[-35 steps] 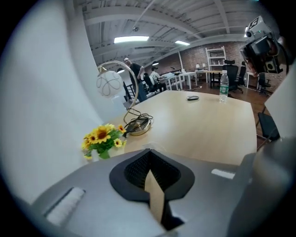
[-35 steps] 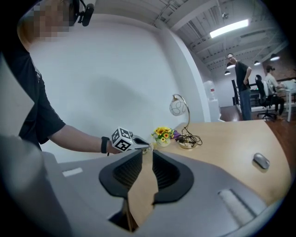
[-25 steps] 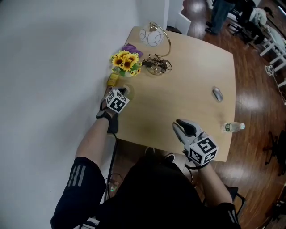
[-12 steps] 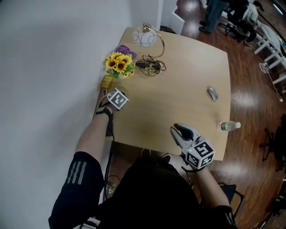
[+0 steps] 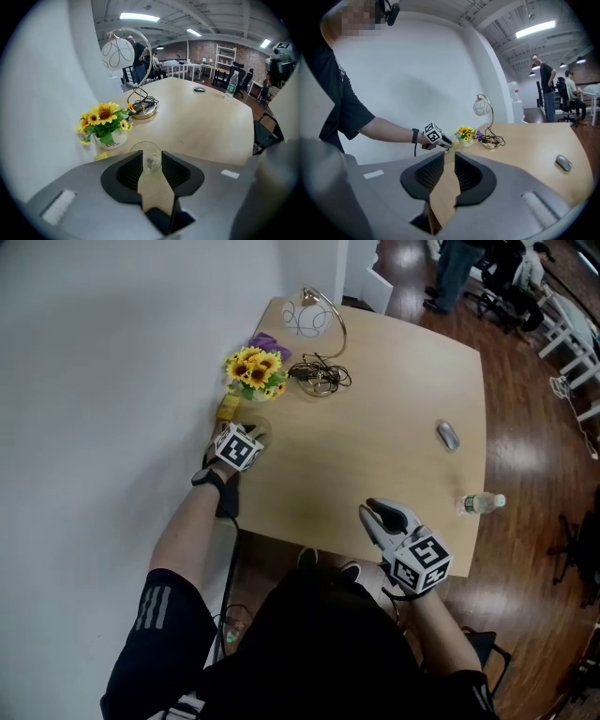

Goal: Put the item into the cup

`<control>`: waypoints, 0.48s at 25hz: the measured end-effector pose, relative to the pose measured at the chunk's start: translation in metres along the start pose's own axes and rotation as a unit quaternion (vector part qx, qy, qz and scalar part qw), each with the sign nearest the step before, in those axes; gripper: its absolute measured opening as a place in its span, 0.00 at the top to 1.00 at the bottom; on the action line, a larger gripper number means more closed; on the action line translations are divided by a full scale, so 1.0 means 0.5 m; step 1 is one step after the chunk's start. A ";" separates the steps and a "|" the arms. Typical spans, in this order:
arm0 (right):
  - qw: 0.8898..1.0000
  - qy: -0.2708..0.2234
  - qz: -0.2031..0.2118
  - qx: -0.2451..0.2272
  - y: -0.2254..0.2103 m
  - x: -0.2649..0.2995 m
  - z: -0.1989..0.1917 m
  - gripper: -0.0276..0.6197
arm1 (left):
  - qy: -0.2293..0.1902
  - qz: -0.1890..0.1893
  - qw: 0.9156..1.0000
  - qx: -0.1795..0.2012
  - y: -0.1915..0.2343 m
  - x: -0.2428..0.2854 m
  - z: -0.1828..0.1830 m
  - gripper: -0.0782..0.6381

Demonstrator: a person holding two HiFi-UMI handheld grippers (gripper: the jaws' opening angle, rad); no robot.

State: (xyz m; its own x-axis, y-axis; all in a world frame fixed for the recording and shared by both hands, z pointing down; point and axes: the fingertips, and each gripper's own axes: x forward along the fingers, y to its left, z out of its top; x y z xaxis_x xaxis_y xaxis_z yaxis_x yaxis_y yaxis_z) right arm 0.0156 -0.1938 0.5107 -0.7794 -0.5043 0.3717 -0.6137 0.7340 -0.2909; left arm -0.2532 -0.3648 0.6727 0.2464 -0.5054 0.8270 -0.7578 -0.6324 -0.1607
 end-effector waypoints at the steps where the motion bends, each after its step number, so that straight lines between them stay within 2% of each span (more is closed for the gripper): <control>1: 1.000 0.000 0.004 -0.001 0.003 -0.004 -0.001 0.83 | -0.011 0.005 1.000 -0.006 -0.008 -0.016 0.003 0.72; 4: 1.000 -0.003 0.018 -0.005 0.012 -0.016 -0.004 0.83 | -0.054 0.017 0.998 -0.023 -0.051 -0.079 0.017 0.71; 6: 1.000 -0.007 0.029 -0.008 0.015 -0.028 -0.005 0.83 | -0.096 0.020 0.994 -0.044 -0.091 -0.135 0.037 0.71; 9: 0.999 -0.019 0.043 -0.013 0.021 -0.057 0.001 0.83 | -0.170 0.011 0.982 -0.085 -0.181 -0.231 0.070 0.71; 12: 0.998 -0.038 0.054 -0.014 0.028 -0.101 0.012 0.83 | -0.218 -0.006 0.972 -0.088 -0.305 -0.321 0.097 0.70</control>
State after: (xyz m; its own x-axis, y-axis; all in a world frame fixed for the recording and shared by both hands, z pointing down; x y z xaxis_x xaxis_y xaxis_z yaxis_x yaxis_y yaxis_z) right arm 0.0456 -0.1610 0.4824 -0.8486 -0.4537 0.2722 -0.5229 0.7973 -0.3013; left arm -0.1480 -0.2158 0.5385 0.4605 -0.7232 0.5148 -0.8347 -0.5501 -0.0261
